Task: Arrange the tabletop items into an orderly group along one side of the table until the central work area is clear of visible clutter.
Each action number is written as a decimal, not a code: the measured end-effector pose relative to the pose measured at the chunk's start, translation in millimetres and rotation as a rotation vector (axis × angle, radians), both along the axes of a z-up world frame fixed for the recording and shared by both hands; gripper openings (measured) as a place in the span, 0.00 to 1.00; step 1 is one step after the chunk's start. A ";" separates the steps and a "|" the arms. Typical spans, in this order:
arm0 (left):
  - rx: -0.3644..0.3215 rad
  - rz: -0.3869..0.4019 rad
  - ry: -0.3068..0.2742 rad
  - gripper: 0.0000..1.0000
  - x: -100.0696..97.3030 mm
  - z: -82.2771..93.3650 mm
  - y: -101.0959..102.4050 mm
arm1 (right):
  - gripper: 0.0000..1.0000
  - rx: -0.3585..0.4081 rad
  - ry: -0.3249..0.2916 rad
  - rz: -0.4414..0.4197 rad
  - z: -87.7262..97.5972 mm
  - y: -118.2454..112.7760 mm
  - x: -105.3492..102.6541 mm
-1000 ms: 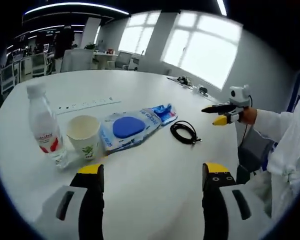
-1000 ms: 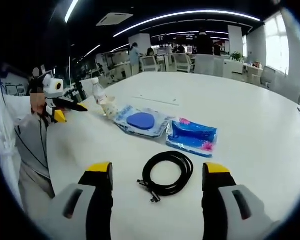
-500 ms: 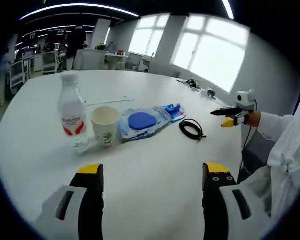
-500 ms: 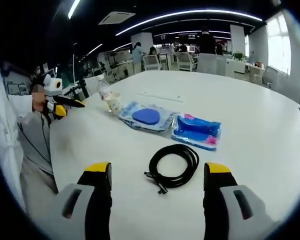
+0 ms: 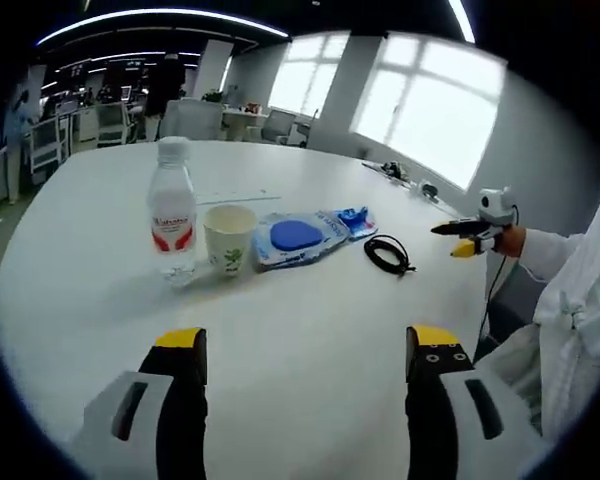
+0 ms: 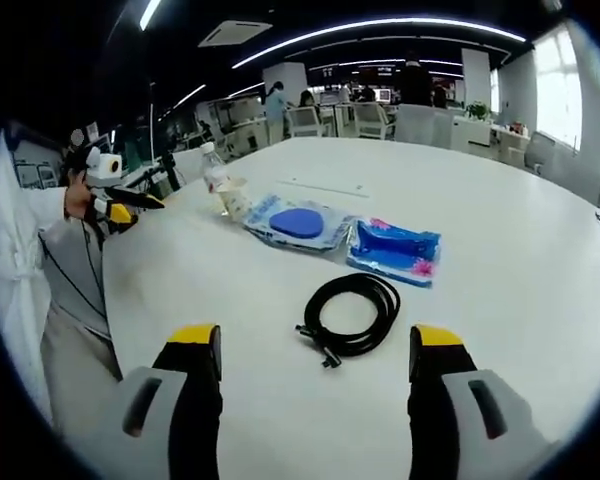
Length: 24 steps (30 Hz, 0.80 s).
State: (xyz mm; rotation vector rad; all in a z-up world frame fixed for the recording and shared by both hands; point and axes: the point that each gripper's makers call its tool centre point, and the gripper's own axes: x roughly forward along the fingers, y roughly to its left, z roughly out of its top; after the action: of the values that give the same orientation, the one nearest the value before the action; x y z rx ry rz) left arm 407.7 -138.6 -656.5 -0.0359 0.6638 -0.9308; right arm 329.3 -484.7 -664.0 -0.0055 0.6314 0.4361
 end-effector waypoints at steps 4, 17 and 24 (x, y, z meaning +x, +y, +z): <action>-0.003 0.015 -0.001 0.84 -2.8 1.5 7.7 | 0.78 -0.001 0.000 0.002 1.5 2.7 -2.8; -0.002 0.029 0.004 0.84 -13.0 1.8 16.2 | 0.82 -0.012 0.007 0.014 0.7 10.6 -13.1; 0.004 0.039 -0.004 0.83 -12.3 6.1 25.6 | 0.86 -0.009 0.011 0.012 -0.7 15.6 -19.2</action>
State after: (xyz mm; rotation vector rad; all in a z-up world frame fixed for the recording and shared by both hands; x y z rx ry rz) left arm 395.4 -113.0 -650.4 -0.0426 0.6589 -0.8918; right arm 310.1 -469.1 -664.6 -0.0153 0.6445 0.4450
